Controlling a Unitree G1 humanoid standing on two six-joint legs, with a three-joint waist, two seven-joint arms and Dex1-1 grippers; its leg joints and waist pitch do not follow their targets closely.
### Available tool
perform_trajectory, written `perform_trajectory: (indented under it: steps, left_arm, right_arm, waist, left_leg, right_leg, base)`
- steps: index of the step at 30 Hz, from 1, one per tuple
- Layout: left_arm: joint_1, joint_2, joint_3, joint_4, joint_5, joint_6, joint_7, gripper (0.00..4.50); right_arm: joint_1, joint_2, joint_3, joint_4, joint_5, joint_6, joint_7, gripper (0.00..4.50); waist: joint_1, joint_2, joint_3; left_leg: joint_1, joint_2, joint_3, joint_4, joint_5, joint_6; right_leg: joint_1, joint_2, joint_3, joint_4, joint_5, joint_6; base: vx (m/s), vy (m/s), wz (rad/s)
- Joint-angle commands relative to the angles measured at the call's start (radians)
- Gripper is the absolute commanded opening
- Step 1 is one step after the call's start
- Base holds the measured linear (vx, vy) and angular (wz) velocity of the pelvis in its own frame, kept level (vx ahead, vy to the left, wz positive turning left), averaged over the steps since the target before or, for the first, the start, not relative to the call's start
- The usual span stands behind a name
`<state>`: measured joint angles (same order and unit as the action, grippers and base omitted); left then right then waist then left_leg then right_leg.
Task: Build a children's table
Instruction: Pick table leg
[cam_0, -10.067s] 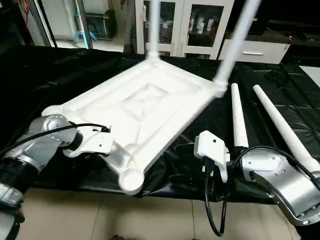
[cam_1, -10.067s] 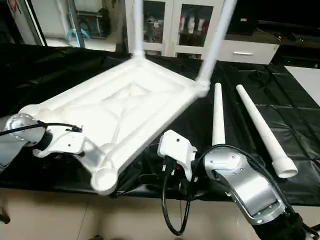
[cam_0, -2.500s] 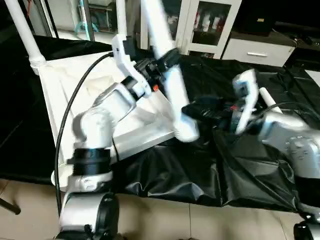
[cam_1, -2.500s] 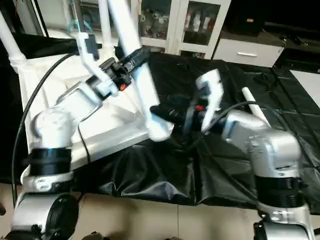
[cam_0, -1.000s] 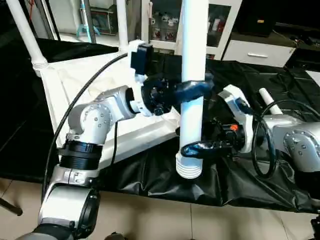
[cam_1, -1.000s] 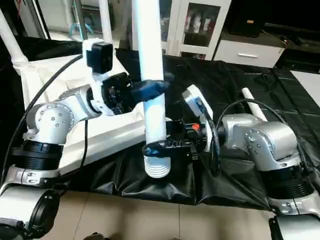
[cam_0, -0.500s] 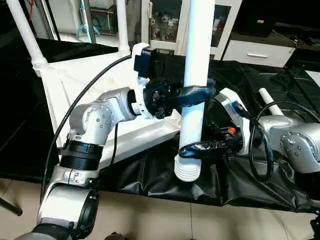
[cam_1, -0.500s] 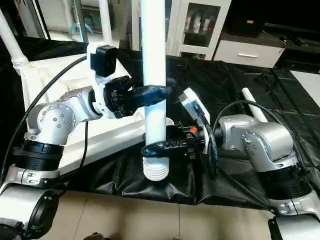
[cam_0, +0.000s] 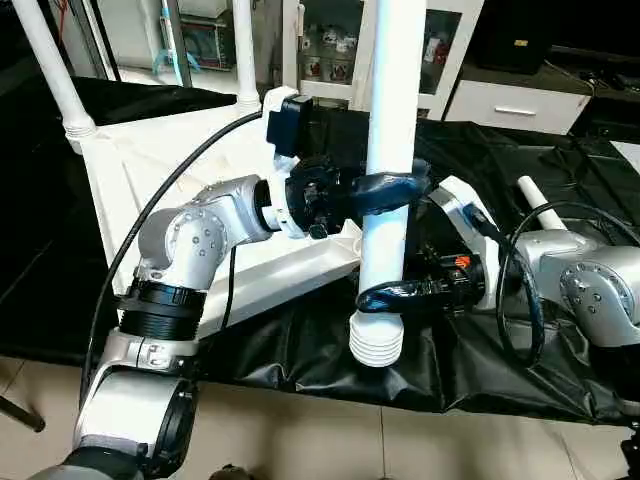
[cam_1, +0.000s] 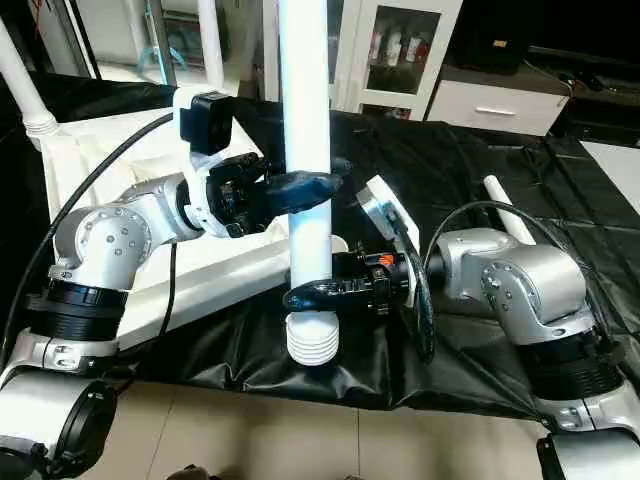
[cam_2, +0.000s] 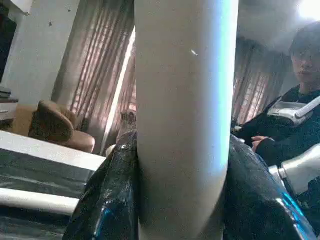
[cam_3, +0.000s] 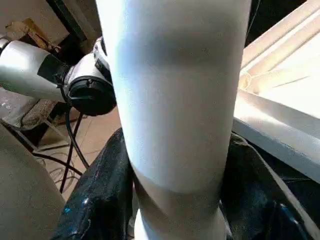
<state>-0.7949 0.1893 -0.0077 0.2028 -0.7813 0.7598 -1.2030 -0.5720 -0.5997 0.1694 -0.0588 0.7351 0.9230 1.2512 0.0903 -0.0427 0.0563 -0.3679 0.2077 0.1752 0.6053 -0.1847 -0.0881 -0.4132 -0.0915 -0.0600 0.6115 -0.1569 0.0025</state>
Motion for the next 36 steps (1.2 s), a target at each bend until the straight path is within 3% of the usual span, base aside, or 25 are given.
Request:
perform_trajectory:
  steps: [1,3,6,14,21,22,23,25,27,28,29,30,31,32,33,34,36]
  left_arm:
    - [-0.013,0.001,-0.013,-0.003,0.029,-0.019,0.024,1.82]
    - [-0.025,-0.005,0.003,0.028,0.032,-0.001,0.070,1.82]
    - [-0.041,-0.022,0.053,0.073,0.005,0.012,0.116,2.52]
    - [-0.006,-0.017,0.109,0.084,-0.028,-0.015,0.118,3.26]
    - [0.040,0.005,0.142,-0.005,-0.083,0.029,0.111,3.30]
    - [0.056,0.008,0.156,-0.034,-0.076,0.019,0.145,3.30]
    - [0.067,0.010,0.167,-0.054,-0.070,0.012,0.171,3.30]
    - [0.097,0.007,0.189,-0.075,0.021,-0.065,0.309,3.30]
    - [0.127,0.002,0.188,-0.071,0.152,-0.166,0.451,3.30]
    - [0.165,0.003,0.176,-0.074,0.253,-0.217,0.560,3.30]
    - [0.270,0.010,0.131,-0.132,0.441,-0.315,0.724,3.30]
    - [0.270,0.010,0.131,-0.132,0.441,-0.315,0.724,3.30]
    - [0.311,0.006,0.123,-0.168,0.484,-0.332,0.771,3.30]
    - [0.375,0.000,0.099,-0.226,0.553,-0.357,0.835,3.30]
    - [0.421,-0.008,0.083,-0.269,0.595,-0.369,0.878,3.30]
    - [0.463,-0.017,0.070,-0.301,0.619,-0.352,0.927,3.30]
    - [0.506,-0.040,0.062,-0.312,0.657,-0.359,1.004,3.30]
  right_arm:
    - [0.008,0.005,-0.002,-0.004,-0.003,-0.004,-0.005,1.95]
    - [0.009,0.008,-0.007,-0.002,-0.005,-0.006,-0.011,1.95]
    - [0.011,0.012,-0.020,0.002,-0.002,-0.008,-0.023,1.93]
    - [0.035,0.011,-0.084,0.012,-0.018,-0.038,-0.097,1.87]
    - [0.054,0.018,-0.169,0.064,-0.055,-0.091,-0.207,1.87]
    - [0.058,0.028,-0.174,0.074,-0.084,-0.120,-0.249,1.87]
    - [0.061,0.036,-0.177,0.079,-0.105,-0.139,-0.279,1.87]
    - [0.073,0.053,-0.174,0.079,-0.176,-0.194,-0.375,1.87]
    - [0.096,0.058,-0.163,0.061,-0.233,-0.239,-0.432,1.87]
    - [0.117,0.070,-0.157,0.048,-0.281,-0.265,-0.496,1.87]
    - [0.163,0.110,-0.158,0.004,-0.357,-0.319,-0.620,1.87]
    - [0.163,0.110,-0.158,0.004,-0.357,-0.319,-0.620,1.87]
    - [0.177,0.133,-0.166,-0.011,-0.378,-0.328,-0.676,1.87]
    - [0.202,0.179,-0.175,-0.034,-0.415,-0.392,-0.744,1.87]
    - [0.221,0.207,-0.174,-0.049,-0.453,-0.439,-0.800,1.87]
    - [0.236,0.229,-0.163,-0.058,-0.489,-0.451,-0.857,1.87]
    - [0.255,0.271,-0.174,-0.057,-0.504,-0.453,-0.929,1.87]
  waist:
    - [0.002,0.000,-0.075]
    - [0.002,0.000,-0.076]
    - [0.002,-0.001,-0.076]
    - [0.003,-0.004,-0.077]
    - [0.003,-0.006,-0.074]
    - [0.004,0.007,-0.075]
    - [-0.001,0.004,-0.074]
    - [-0.004,0.004,-0.073]
    - [-0.007,0.000,-0.073]
    - [-0.008,-0.003,-0.072]
    - [-0.009,-0.007,-0.072]
    - [-0.009,-0.004,-0.073]
    - [-0.014,-0.008,-0.074]
    - [-0.016,-0.023,-0.080]
    - [-0.014,-0.015,-0.080]
    - [-0.016,-0.009,-0.077]
    - [-0.020,-0.008,-0.074]
  left_leg:
    - [0.009,0.013,0.005,-0.067,-0.155,0.013]
    - [0.009,0.013,0.005,-0.066,-0.151,0.013]
    - [0.008,0.010,0.006,-0.065,-0.151,0.014]
    - [0.008,0.012,0.005,-0.065,-0.135,0.019]
    - [0.010,0.012,0.007,-0.066,-0.153,0.007]
    - [0.008,0.016,0.003,-0.068,-0.151,-0.003]
    - [0.008,0.014,0.005,-0.068,-0.157,-0.011]
    - [0.007,0.015,0.003,-0.069,-0.159,-0.014]
    - [0.008,0.014,0.002,-0.069,-0.175,-0.015]
    - [0.008,0.014,0.003,-0.070,-0.177,-0.015]
    - [0.005,0.016,0.000,-0.072,-0.166,-0.020]
    - [0.003,0.021,-0.003,-0.075,-0.156,-0.026]
    - [0.004,0.010,0.002,-0.074,-0.163,-0.023]
    - [0.003,0.015,0.001,-0.071,-0.134,-0.018]
    - [-0.003,0.019,-0.003,-0.073,-0.115,-0.018]
    - [0.004,0.022,0.001,-0.073,-0.114,-0.015]
    - [0.005,0.018,0.002,-0.074,-0.135,-0.011]
  right_leg:
    - [0.062,-0.035,0.032,-0.059,-0.185,-0.236]
    - [0.062,-0.035,0.032,-0.058,-0.180,-0.235]
    - [0.062,-0.035,0.032,-0.060,-0.188,-0.234]
    - [0.062,-0.036,0.032,-0.059,-0.178,-0.231]
    - [0.058,-0.037,0.032,-0.062,-0.219,-0.221]
    - [0.058,-0.040,0.031,-0.058,-0.210,-0.223]
    - [0.057,-0.037,0.031,-0.062,-0.205,-0.220]
    - [0.058,-0.035,0.031,-0.063,-0.200,-0.212]
    - [0.060,-0.034,0.031,-0.071,-0.235,-0.174]
    - [0.060,-0.033,0.031,-0.073,-0.253,-0.159]
    - [0.059,-0.032,0.031,-0.076,-0.272,-0.113]
    - [0.061,-0.036,0.032,-0.074,-0.269,-0.096]
    - [0.059,-0.030,0.029,-0.077,-0.300,-0.079]
    - [0.056,-0.031,0.032,-0.070,-0.246,-0.094]
    - [0.058,-0.035,0.032,-0.062,-0.220,-0.102]
    - [0.046,-0.031,0.032,-0.064,-0.195,-0.115]
    - [0.045,-0.026,0.032,-0.066,-0.198,-0.125]
  base:
    - [0.000,0.000,0.00]
    - [0.000,0.000,0.00]
    - [0.000,0.000,0.00]
    - [0.000,0.000,0.00]
    - [0.000,0.000,0.00]
    - [0.000,0.000,0.00]
    - [0.000,0.000,0.00]
    - [0.000,0.000,0.00]
    - [0.000,0.000,0.00]
    - [0.000,0.000,0.00]
    - [0.000,0.000,0.00]
    - [0.000,0.000,0.00]
    - [0.000,0.000,0.00]
    - [0.000,0.000,0.00]
    - [0.000,0.000,0.00]
    - [0.000,0.000,0.00]
    - [0.000,0.000,0.00]
